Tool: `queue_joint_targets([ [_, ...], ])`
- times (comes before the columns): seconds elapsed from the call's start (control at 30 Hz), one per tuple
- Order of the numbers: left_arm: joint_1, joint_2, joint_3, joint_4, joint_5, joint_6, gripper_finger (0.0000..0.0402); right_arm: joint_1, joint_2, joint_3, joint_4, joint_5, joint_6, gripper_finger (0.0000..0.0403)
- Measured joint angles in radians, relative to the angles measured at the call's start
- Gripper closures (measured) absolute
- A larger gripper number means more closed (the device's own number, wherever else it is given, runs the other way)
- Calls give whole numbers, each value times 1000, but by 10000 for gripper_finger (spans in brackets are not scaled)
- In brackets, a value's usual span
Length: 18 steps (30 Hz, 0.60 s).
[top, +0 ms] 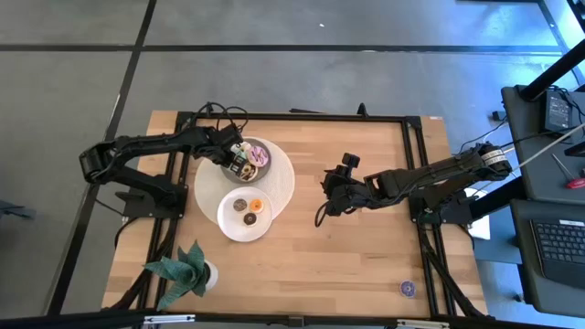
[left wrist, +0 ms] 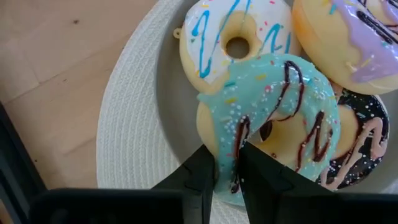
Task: Pick & Place donuts
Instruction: Put the big green donut on the gray plate
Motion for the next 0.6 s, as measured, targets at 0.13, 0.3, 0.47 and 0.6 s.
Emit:
queue_joint_targets([
  [0.13, 0, 0, 0, 0, -1, 0, 321, 0, 0, 0, 0, 0, 0, 228],
  [0.3, 0, 0, 0, -2, 0, -17, 284, 0, 0, 0, 0, 0, 0, 228],
  [0.47, 0, 0, 0, -2, -25, -18, 251, 0, 0, 0, 0, 0, 0, 228],
  [0.6, 0, 0, 0, -3, -26, -18, 232, 0, 0, 0, 0, 0, 0, 228],
])
